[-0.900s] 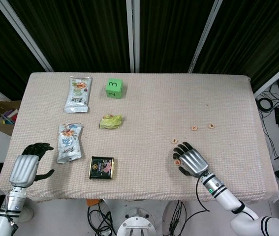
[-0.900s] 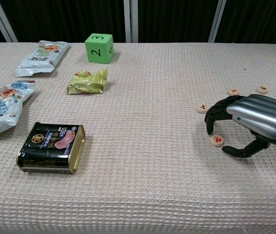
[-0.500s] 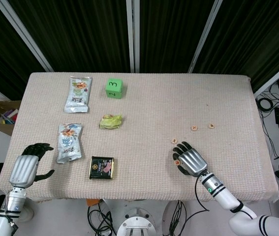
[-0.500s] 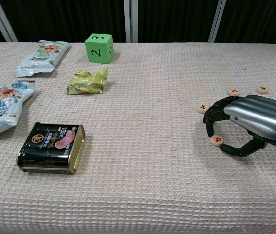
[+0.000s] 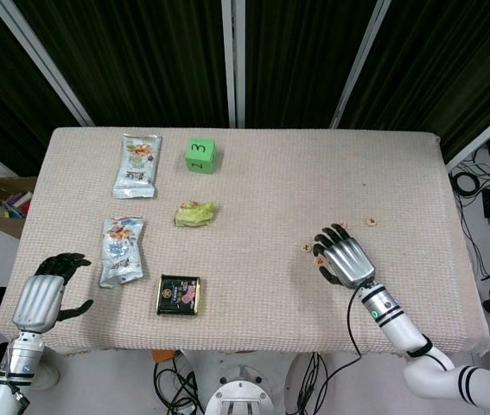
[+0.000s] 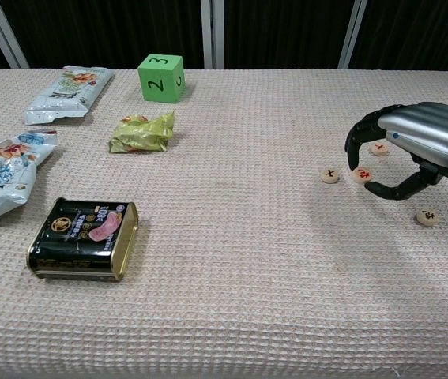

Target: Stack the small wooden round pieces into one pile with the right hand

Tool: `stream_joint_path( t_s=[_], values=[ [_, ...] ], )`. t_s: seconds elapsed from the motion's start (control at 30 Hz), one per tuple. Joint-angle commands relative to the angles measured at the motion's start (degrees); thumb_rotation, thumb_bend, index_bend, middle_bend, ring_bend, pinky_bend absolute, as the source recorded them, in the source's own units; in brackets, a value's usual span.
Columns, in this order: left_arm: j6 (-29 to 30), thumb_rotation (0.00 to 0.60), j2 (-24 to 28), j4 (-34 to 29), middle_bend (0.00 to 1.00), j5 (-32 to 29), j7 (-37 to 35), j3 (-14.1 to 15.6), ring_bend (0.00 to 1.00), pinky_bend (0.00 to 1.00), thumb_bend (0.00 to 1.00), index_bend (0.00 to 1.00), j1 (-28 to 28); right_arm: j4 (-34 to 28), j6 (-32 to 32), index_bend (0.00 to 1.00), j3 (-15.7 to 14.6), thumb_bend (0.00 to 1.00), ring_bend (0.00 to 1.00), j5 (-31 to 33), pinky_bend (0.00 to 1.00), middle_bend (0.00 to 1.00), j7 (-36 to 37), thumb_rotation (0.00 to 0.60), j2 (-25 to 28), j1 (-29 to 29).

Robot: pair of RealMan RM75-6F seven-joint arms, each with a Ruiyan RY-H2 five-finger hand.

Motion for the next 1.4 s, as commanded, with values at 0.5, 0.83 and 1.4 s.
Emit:
stream_joint_path(
  t_s=[0.5, 0.83, 1.4],
  values=[
    [-0.41, 0.600, -0.01, 0.73, 0.21, -0.64, -0.98, -0.11, 0.16, 0.19, 0.15, 0.30, 0.19, 7.69, -6.14, 0.52, 2.45, 0.36, 0.13, 6.67, 0.07, 0.28, -3.04, 0.600, -5.64, 6.01],
    [-0.40, 0.600, -0.01, 0.96, 0.21, -0.74, -1.23, -0.10, 0.16, 0.19, 0.15, 0.30, 0.36, 8.74, -6.14, 0.50, 1.85, 0.36, 0.13, 7.06, 0.07, 0.28, -2.67, 0.600, -6.58, 6.84],
    [-0.44, 0.600, -0.17, 1.47, 0.21, -0.81, -1.83, -0.05, 0.16, 0.19, 0.15, 0.30, 0.59, 9.34, -5.88, 0.45, 1.42, 0.36, 0.13, 7.76, 0.07, 0.28, -2.15, 0.600, -7.34, 7.76]
  ],
)
